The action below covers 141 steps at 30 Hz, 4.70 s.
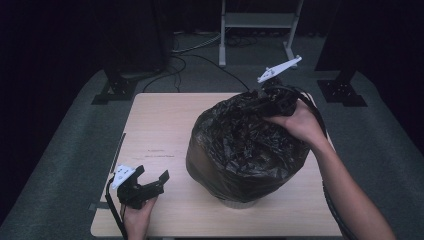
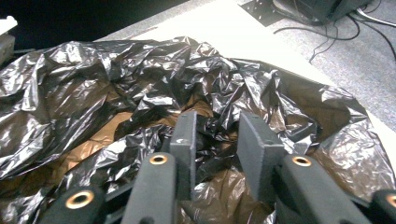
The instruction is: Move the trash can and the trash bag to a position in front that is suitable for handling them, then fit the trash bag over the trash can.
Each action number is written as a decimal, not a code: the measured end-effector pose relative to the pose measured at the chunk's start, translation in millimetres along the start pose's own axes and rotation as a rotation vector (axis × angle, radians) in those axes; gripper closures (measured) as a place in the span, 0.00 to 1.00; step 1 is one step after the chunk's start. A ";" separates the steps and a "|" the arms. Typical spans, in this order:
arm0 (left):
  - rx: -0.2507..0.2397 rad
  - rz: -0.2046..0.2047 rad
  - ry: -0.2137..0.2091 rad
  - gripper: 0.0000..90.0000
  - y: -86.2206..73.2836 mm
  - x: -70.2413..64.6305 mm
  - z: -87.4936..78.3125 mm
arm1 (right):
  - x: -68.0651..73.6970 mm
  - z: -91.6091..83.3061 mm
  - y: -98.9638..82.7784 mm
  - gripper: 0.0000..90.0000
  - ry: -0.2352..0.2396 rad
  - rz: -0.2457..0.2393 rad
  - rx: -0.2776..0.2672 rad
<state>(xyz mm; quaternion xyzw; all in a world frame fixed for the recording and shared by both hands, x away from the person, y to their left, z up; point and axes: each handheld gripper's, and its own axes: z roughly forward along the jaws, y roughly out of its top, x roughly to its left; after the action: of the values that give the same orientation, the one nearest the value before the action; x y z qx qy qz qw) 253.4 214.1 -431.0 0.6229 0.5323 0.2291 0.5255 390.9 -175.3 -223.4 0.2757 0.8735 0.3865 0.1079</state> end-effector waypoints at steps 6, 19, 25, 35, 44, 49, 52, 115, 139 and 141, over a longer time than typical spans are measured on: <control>-0.002 -0.003 0.000 0.02 0.2 0.7 -0.2 | -5.1 -1.7 -0.9 0.73 -0.011 0.022 -0.055; -0.002 -0.003 -0.001 0.02 0.3 0.9 -0.4 | -19.6 4.1 -8.4 0.70 -0.057 0.095 -0.064; 0.002 0.000 -0.001 0.02 0.2 0.6 -0.1 | -12.6 -3.3 -4.0 0.68 -0.062 0.067 -0.083; -0.003 0.002 -0.003 0.02 0.5 0.8 -0.4 | 6.0 -16.4 -1.1 0.55 -0.042 0.006 -0.082; -0.005 0.006 -0.001 0.02 1.3 2.0 -2.0 | 12.4 -36.4 -14.6 0.39 -0.026 0.001 -0.110; -0.003 0.003 -0.001 0.02 0.4 1.0 -0.7 | 15.4 -50.8 -25.3 0.33 -0.031 -0.004 -0.124; 0.000 0.008 0.001 0.02 0.4 0.2 -0.8 | 16.2 -62.4 -34.0 0.31 -0.042 -0.004 -0.144; 0.006 0.026 0.004 0.02 -1.6 -7.0 0.5 | -34.8 -110.5 -192.1 0.30 -0.236 0.270 -0.253; 0.009 0.033 0.006 0.02 -2.2 -7.9 1.3 | -32.1 -86.5 -236.6 0.30 -0.238 0.323 -0.206; 0.009 0.034 0.005 0.02 -2.2 -8.0 1.3 | -32.1 -85.7 -239.1 0.30 -0.236 0.325 -0.205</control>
<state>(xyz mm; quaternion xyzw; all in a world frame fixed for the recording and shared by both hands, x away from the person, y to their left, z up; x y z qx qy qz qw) 250.9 206.1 -431.2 0.6337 0.5241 0.2369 0.5174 287.7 -377.5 -341.7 0.4437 0.7550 0.4508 0.1731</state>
